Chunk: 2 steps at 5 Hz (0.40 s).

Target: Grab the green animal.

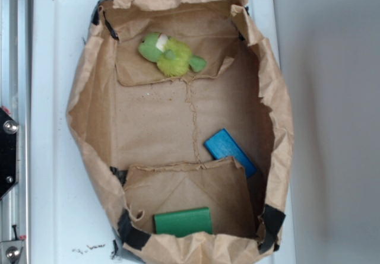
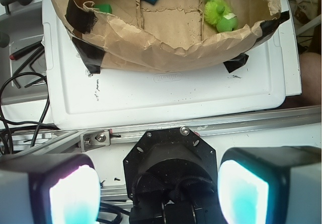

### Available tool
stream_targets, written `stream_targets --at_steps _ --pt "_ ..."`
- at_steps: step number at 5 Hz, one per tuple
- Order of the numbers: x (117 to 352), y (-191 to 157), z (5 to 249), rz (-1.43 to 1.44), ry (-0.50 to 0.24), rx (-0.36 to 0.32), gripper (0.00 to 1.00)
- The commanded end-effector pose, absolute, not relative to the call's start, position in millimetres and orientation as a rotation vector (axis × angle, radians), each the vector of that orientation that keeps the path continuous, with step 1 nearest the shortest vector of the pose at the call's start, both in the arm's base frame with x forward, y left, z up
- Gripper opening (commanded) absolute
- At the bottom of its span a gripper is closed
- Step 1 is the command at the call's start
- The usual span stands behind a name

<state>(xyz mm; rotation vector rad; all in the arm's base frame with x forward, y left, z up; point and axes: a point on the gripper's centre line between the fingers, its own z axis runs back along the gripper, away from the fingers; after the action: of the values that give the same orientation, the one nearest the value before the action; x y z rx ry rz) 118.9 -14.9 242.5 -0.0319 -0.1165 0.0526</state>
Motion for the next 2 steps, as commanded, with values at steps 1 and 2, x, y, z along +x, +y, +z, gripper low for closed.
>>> stream_targets --at_steps 1,2 --pt "118.9 -14.9 242.5 0.053 -0.116 -0.032 1.0" --pt "153.8 -12.4 219.8 0.001 -0.13 -0.036 1.0"
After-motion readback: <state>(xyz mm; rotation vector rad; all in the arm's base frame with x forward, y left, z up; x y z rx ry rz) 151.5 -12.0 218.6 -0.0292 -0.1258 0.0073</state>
